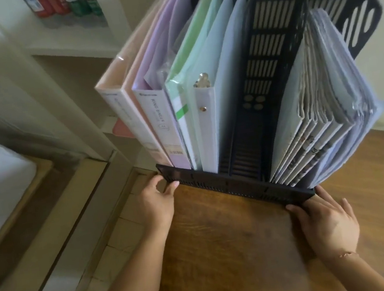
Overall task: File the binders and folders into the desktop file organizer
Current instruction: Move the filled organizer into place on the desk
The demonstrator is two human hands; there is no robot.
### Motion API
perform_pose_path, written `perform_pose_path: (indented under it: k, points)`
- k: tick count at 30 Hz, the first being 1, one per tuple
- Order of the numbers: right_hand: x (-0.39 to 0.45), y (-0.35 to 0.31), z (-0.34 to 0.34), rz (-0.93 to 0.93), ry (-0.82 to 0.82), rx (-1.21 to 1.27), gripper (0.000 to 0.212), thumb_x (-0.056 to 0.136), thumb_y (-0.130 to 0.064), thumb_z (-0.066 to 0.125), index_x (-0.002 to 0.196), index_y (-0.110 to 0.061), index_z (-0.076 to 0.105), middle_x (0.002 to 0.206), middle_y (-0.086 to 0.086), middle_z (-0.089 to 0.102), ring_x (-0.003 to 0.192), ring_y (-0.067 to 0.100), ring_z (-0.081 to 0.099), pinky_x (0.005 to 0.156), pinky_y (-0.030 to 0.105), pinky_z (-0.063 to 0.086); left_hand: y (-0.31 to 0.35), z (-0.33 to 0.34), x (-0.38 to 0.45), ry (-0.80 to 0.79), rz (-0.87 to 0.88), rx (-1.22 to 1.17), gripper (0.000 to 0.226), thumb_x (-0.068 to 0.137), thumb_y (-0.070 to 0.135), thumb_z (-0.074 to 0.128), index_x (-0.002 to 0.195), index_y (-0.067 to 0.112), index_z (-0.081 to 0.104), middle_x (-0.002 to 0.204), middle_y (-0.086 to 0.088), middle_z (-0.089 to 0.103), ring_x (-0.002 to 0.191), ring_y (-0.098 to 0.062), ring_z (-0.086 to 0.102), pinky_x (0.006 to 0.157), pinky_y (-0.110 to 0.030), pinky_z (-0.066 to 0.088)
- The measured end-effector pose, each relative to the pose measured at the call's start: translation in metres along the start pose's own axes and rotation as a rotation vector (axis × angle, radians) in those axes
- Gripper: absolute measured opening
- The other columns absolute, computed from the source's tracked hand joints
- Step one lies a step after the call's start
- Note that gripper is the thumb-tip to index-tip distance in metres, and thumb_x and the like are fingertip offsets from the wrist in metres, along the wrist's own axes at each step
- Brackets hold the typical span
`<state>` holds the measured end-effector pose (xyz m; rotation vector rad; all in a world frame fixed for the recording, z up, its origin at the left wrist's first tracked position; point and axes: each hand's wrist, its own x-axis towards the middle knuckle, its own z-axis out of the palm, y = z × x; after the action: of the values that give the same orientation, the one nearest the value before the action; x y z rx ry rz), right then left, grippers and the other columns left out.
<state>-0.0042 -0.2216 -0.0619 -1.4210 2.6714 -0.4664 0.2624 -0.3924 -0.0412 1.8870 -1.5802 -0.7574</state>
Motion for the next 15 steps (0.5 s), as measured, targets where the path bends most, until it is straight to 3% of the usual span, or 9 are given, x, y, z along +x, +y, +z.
perform_pose_path:
  k: [2,5,8,10,12,15]
  points:
    - [0.001,-0.006,-0.007,0.029,-0.023,0.001,0.009,0.081,-0.034,0.074,0.076,-0.026,0.073,0.105,-0.002,0.072,0.117,0.026,0.061,0.102,0.054,0.036,0.0,0.002,-0.004,0.029,-0.044,-0.106,0.036,0.077,0.028,0.079,0.109,0.012,0.071,0.107,-0.008,0.072,0.1,-0.024,0.066,0.07,-0.023,0.041]
    - [0.003,-0.009,-0.013,0.076,-0.074,-0.007,0.007,0.076,-0.032,0.079,0.075,-0.028,0.073,0.104,0.0,0.072,0.109,0.029,0.065,0.103,0.055,0.035,-0.006,0.004,-0.007,-0.001,-0.105,-0.191,0.046,0.073,0.04,0.08,0.111,0.018,0.07,0.103,-0.002,0.073,0.092,-0.016,0.066,0.062,-0.017,0.042]
    - [0.002,-0.012,-0.01,0.146,-0.129,-0.042,0.019,0.08,-0.046,0.072,0.089,-0.03,0.075,0.115,0.003,0.07,0.111,0.029,0.064,0.098,0.049,0.044,-0.013,0.004,-0.007,-0.017,-0.098,-0.175,0.071,0.06,0.071,0.072,0.113,0.023,0.068,0.089,0.005,0.072,0.084,-0.014,0.067,0.067,-0.03,0.055]
    - [0.004,-0.014,-0.007,0.148,-0.109,-0.044,0.026,0.076,-0.043,0.074,0.092,-0.023,0.077,0.112,0.012,0.071,0.096,0.036,0.069,0.083,0.047,0.052,-0.019,0.004,-0.007,0.007,-0.038,-0.131,0.086,0.054,0.085,0.062,0.114,0.024,0.066,0.085,0.006,0.071,0.079,-0.012,0.066,0.068,-0.036,0.058]
    - [0.007,-0.022,-0.012,0.188,-0.124,-0.054,0.027,0.073,-0.036,0.082,0.093,-0.018,0.077,0.108,0.016,0.071,0.088,0.039,0.068,0.081,0.045,0.053,-0.022,0.003,-0.007,0.016,0.014,-0.105,0.083,0.057,0.079,0.067,0.116,0.021,0.065,0.092,0.005,0.072,0.082,-0.011,0.065,0.069,-0.029,0.056]
    - [0.01,-0.03,-0.017,0.217,-0.144,-0.114,0.033,0.077,-0.041,0.077,0.099,-0.016,0.076,0.107,0.017,0.071,0.097,0.037,0.065,0.09,0.044,0.048,-0.022,0.001,-0.006,-0.01,0.046,-0.096,0.075,0.062,0.066,0.076,0.119,0.018,0.064,0.102,0.003,0.072,0.089,-0.011,0.065,0.071,-0.021,0.048]
